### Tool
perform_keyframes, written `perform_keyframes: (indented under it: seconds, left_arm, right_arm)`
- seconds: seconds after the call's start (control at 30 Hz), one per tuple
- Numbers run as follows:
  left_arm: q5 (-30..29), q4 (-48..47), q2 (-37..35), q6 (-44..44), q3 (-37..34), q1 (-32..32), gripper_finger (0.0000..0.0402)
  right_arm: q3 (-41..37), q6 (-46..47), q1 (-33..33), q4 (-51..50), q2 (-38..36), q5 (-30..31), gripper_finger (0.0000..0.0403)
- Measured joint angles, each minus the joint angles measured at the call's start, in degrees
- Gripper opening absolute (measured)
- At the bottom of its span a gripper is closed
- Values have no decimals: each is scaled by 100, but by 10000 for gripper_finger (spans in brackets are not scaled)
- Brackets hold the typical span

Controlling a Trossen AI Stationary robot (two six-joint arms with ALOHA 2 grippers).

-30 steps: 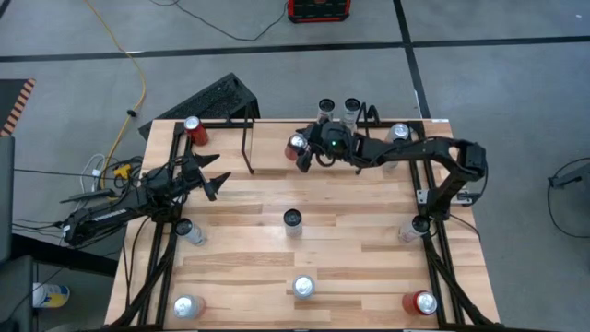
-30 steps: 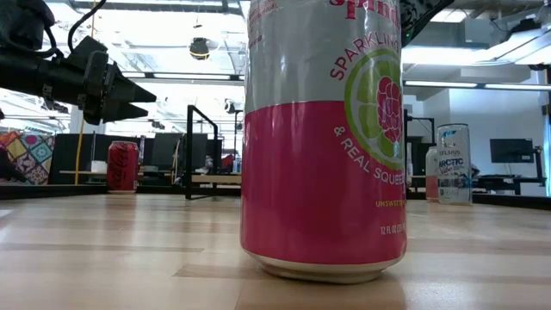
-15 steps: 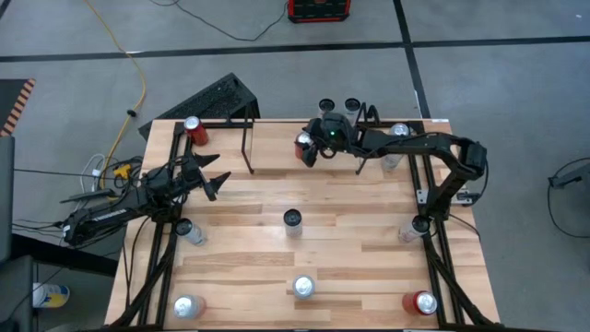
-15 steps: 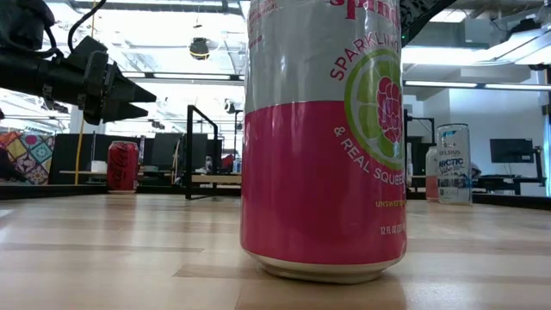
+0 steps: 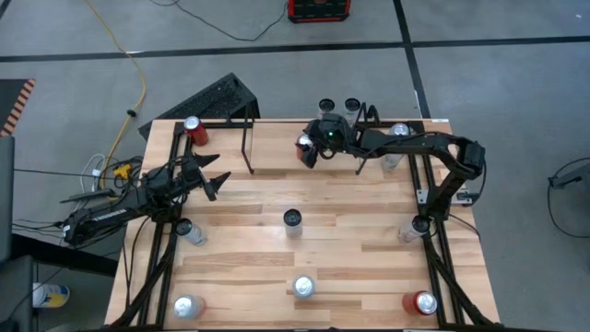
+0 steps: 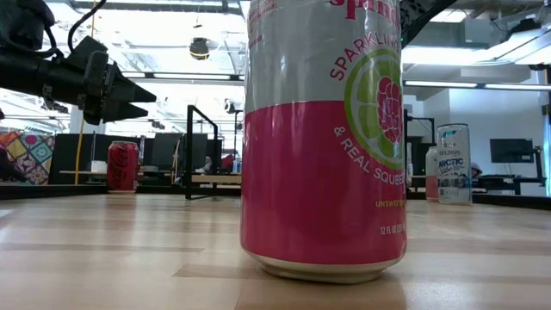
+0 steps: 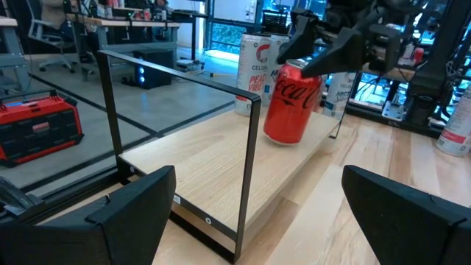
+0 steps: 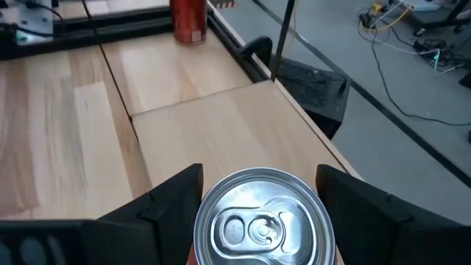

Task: Place canned beverage on shelf
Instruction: Put the middle red black soda can on the shelf

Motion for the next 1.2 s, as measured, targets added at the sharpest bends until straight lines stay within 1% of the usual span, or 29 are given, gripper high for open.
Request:
perform_keyframes:
  seconds: [0.87, 1.2]
  left_arm:
    - [0, 2, -1, 0, -2, 0, 374]
    - [-2, 1, 1, 1, -2, -1, 374]
  right_arm:
    - [-2, -29, -2, -19, 25, -2, 281]
    - [-2, -68, -2, 27, 14, -4, 308]
